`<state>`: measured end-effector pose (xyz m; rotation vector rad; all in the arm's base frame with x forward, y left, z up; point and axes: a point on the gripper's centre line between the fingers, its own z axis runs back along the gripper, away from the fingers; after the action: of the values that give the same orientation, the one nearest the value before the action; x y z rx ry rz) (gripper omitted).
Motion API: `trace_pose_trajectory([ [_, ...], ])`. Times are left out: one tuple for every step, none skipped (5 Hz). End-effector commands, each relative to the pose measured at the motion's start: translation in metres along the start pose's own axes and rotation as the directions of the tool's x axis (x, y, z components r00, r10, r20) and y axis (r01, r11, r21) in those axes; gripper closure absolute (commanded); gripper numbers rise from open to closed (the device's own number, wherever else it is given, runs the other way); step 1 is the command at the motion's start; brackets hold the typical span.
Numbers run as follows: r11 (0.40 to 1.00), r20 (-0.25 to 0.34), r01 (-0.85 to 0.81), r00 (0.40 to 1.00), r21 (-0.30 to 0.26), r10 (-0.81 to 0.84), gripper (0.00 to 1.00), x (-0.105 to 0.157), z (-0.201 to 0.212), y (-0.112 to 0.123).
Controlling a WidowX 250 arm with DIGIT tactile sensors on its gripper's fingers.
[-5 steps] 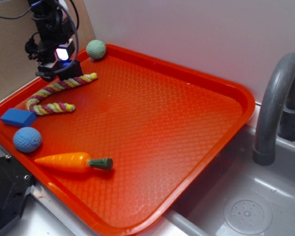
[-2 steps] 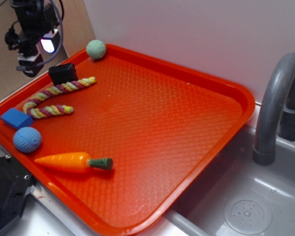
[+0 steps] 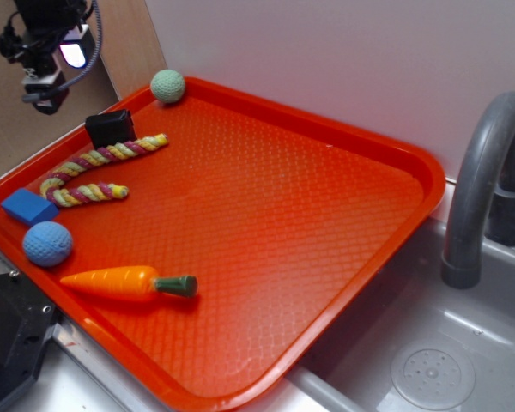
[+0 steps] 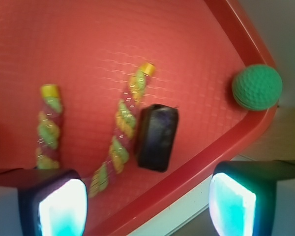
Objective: Grab the black box.
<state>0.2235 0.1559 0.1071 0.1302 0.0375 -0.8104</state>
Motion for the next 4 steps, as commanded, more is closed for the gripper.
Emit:
trace_pose_trajectory([
  [0.982, 0.043, -0.164, 0.985, -0.094, 0.168, 0.0, 0.028, -0.043, 0.028],
  [0.976, 0.022, -0.155, 0.987, -0.152, 0.16, 0.0, 0.044, -0.053, 0.015],
  [0.976, -0.001, -0.153, 0.988, -0.154, 0.154, 0.0, 0.058, -0.059, 0.011],
  [0.966, -0.027, -0.228, 0.974, -0.122, 0.227, 1.0, 0.058, -0.052, 0.012],
])
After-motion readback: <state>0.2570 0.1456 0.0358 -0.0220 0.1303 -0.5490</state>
